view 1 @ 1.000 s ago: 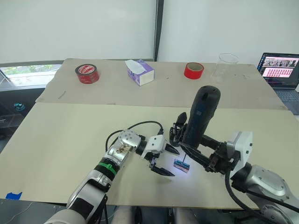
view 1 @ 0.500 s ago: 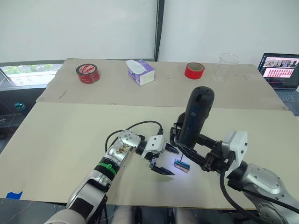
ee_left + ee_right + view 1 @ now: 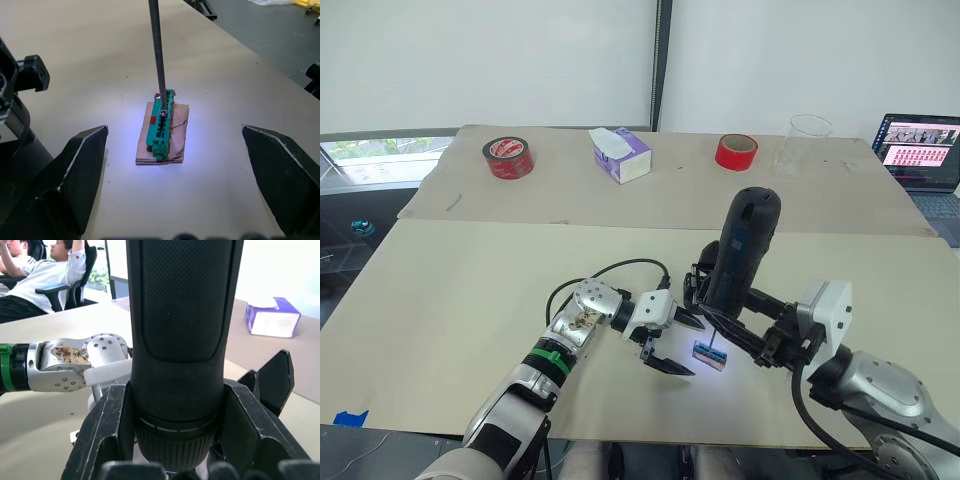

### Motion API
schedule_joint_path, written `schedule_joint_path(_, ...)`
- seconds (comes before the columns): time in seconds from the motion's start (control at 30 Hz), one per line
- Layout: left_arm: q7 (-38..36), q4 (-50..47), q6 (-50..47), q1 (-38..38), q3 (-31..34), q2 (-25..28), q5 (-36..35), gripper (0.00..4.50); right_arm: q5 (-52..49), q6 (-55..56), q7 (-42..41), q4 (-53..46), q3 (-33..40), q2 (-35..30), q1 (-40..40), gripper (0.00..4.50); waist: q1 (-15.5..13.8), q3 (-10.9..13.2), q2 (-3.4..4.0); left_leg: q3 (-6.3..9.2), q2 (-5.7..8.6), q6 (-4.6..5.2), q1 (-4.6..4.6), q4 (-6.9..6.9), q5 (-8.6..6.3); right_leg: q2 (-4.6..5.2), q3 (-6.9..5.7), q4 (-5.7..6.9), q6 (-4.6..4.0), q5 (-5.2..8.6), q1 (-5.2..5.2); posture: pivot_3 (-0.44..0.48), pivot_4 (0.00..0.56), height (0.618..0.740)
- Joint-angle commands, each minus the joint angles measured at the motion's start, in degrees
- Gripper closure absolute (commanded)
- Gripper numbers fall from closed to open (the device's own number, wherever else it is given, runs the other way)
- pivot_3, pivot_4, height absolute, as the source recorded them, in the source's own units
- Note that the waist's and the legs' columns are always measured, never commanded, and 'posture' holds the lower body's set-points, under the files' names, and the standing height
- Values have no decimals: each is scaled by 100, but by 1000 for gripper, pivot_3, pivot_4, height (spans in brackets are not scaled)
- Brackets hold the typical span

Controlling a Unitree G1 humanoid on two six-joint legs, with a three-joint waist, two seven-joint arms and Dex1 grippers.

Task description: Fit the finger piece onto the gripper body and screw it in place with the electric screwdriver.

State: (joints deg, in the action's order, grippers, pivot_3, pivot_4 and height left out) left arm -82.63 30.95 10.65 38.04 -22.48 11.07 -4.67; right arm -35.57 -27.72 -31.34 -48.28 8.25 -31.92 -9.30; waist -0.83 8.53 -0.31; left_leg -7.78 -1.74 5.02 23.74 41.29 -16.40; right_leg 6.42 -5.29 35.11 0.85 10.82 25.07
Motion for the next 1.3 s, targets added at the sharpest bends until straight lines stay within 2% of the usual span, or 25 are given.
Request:
schedule_joint_path(0.03,-35,-32,133,126,37,-37,-92,0,-96,187,-14,-190,192,-28,50,2597,4,0,0,0,0,0,0,0,0,0,0,0,0,0,0,0,150,740)
schedule_joint_path(0.9,-57,210,183,254,70,-72,-72,0,31,265,-49,-72,70,44,81,2597,0,0,0,0,0,0,0,0,0,0,0,1,0,0,0,0,150,740)
schedule_joint_path(1.3,-66,218,183,275,88,-76,-92,0,-56,193,-145,-130,305,-126,38,2597,0,0,0,0,0,0,0,1,0,0,0,1,0,0,-1,0,150,740)
